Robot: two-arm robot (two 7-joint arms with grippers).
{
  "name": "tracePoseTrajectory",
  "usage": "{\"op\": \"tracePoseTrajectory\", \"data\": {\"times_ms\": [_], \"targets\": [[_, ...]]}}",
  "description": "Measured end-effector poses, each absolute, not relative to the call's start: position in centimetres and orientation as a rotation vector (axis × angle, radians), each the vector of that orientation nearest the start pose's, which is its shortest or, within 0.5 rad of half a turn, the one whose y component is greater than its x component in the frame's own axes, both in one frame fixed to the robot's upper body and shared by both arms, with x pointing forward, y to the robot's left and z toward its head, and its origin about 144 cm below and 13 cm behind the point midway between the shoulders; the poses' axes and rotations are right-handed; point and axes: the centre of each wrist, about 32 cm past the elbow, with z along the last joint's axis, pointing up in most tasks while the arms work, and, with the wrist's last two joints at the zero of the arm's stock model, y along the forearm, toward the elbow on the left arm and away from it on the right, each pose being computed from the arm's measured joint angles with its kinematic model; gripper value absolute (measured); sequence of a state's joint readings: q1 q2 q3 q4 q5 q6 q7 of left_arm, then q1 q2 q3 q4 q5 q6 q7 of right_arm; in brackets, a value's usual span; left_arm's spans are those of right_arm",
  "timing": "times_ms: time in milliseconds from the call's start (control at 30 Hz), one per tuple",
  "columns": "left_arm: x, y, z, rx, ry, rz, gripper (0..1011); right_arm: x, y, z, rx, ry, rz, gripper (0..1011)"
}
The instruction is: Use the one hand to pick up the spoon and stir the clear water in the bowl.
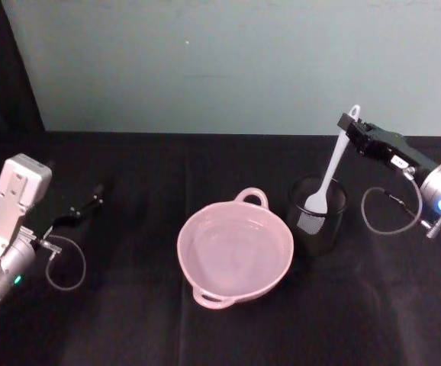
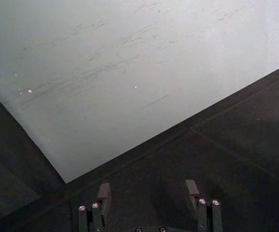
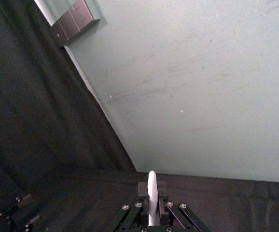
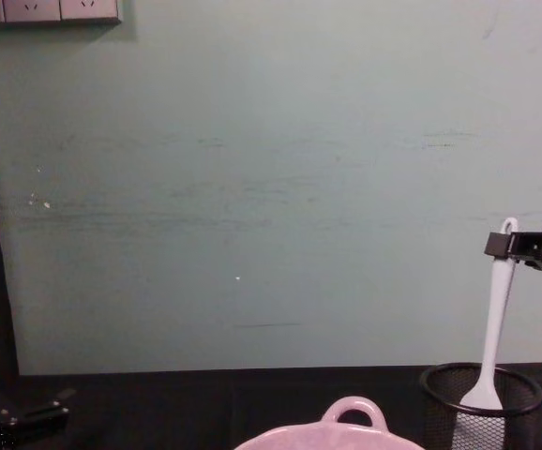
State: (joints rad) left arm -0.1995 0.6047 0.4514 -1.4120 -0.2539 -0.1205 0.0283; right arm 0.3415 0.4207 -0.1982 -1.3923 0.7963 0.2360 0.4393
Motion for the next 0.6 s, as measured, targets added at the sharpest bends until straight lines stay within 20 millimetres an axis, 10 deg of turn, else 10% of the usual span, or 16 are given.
{"op": "tracePoseTrajectory", "data": {"times_ms": [600], "targets": [[48.9,31.0,114.0,0.304,-0.285,1.248,1005,55.9,-32.7,120.8,0.201,0.436,-0.9,118]]}}
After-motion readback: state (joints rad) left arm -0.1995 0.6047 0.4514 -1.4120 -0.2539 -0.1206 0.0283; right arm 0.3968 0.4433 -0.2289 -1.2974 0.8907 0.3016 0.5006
